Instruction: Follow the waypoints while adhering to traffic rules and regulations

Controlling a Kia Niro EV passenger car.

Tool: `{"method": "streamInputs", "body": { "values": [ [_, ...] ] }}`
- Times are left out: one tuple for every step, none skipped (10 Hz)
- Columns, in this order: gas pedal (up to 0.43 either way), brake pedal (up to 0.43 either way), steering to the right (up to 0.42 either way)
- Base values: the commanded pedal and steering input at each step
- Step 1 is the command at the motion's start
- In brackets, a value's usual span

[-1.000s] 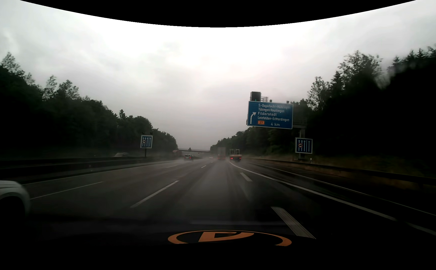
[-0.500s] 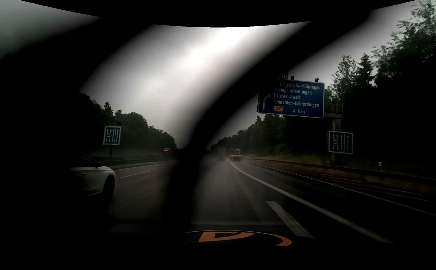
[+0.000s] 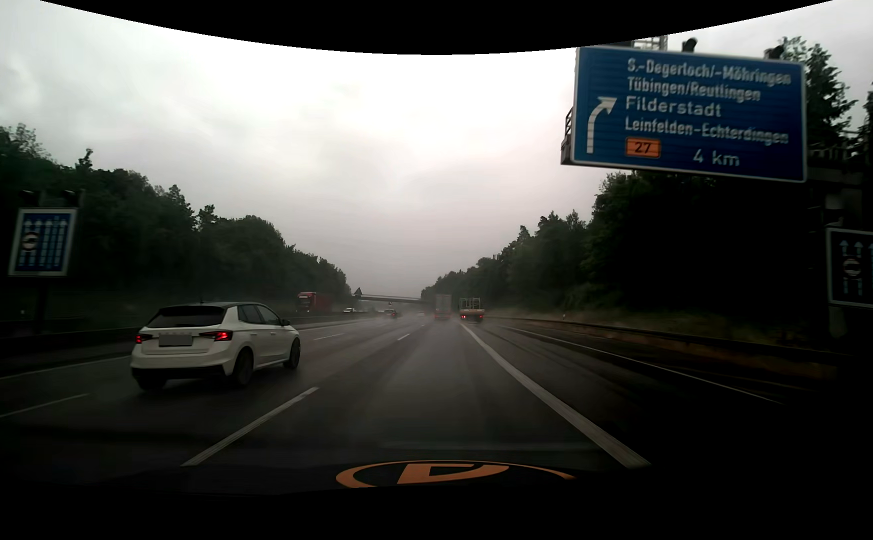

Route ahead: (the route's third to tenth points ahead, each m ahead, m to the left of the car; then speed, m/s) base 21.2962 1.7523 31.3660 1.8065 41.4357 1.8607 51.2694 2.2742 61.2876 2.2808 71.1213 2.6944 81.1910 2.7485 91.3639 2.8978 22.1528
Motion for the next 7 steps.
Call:
{"method": "streamInputs", "body": {
  "values": [
    [0.047, 0.000, 0.000],
    [0.047, 0.000, 0.000],
    [0.047, 0.000, 0.000],
    [0.059, 0.000, 0.000],
    [0.059, 0.000, 0.000],
    [0.059, 0.000, 0.000],
    [0.059, 0.000, 0.000]
  ]
}}
